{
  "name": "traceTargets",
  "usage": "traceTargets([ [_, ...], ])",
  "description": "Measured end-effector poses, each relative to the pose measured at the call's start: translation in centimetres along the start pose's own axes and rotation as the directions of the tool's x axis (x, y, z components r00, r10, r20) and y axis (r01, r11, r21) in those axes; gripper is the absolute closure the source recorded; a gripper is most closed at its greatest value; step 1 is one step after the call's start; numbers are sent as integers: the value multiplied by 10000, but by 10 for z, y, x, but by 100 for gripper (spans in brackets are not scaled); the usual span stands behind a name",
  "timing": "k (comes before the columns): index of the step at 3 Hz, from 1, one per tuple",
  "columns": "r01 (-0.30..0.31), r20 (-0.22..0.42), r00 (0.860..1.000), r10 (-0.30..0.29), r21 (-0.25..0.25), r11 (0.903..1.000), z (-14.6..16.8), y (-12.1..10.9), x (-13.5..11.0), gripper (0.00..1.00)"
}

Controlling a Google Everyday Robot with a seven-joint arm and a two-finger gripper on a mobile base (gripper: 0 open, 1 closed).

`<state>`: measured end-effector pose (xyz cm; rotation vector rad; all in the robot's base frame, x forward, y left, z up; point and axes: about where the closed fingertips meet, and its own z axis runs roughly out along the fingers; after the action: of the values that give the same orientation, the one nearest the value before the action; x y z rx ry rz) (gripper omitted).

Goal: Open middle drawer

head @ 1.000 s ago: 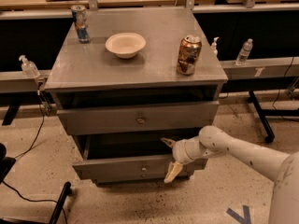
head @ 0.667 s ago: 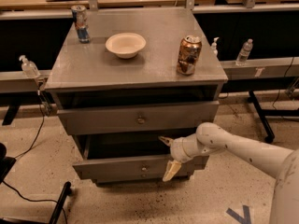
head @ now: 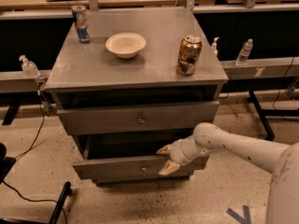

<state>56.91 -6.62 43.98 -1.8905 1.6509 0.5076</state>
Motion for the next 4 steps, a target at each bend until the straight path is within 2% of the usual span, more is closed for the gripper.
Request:
traceTargets([
  [1, -109, -120, 9999, 107, -141, 9998, 4, 4, 4, 63],
  [2, -117, -82, 9999, 115, -223, 9997, 3, 8, 4, 61],
  [3, -81, 150, 9998, 88, -478, 9988, -1, 26, 2, 55],
  [4, -314, 431, 9985, 348, -766, 9966, -2, 58, 0, 52],
])
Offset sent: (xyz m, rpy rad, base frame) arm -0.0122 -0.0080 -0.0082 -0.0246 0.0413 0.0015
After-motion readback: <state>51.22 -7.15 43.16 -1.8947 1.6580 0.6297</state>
